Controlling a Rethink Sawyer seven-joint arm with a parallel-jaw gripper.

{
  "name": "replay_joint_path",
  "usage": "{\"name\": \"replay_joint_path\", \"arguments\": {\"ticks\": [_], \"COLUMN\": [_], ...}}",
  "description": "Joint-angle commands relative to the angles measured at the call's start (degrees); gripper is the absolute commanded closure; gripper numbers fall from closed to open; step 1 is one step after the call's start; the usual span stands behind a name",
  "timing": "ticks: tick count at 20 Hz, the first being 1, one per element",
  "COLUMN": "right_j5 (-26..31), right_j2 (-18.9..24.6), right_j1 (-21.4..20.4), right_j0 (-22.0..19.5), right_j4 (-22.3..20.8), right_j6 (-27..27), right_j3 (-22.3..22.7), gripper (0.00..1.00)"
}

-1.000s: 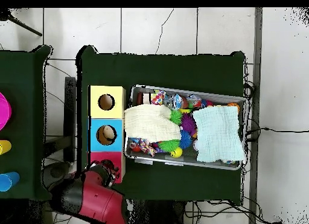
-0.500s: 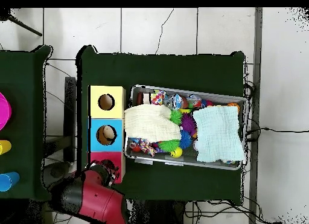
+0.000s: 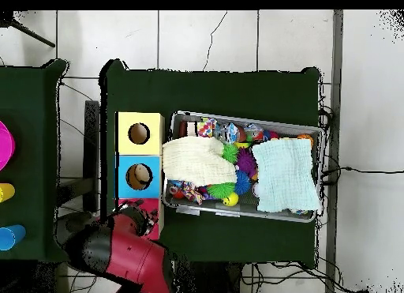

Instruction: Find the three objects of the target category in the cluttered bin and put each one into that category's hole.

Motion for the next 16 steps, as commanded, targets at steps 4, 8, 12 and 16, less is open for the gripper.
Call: {"name": "replay_joint_path", "arguments": {"ticks": [4,8,12,16], "right_j5": [5.26,3.67,3.01,1.12], "right_j2": [6.13,7.91,10.05,13.31], "right_j1": [-1.17,-0.97,-1.13,-1.25], "right_j0": [-12.6,-16.41,-20.37,-24.86], "right_j4": [-3.87,-7.1,-11.62,-16.38], "right_j6": [1.74,-0.65,-3.87,-5.91], "right_j3": [-6.87,-7.43,-8.19,-8.5], "gripper": [0.0,0.0,0.0,0.0]}}
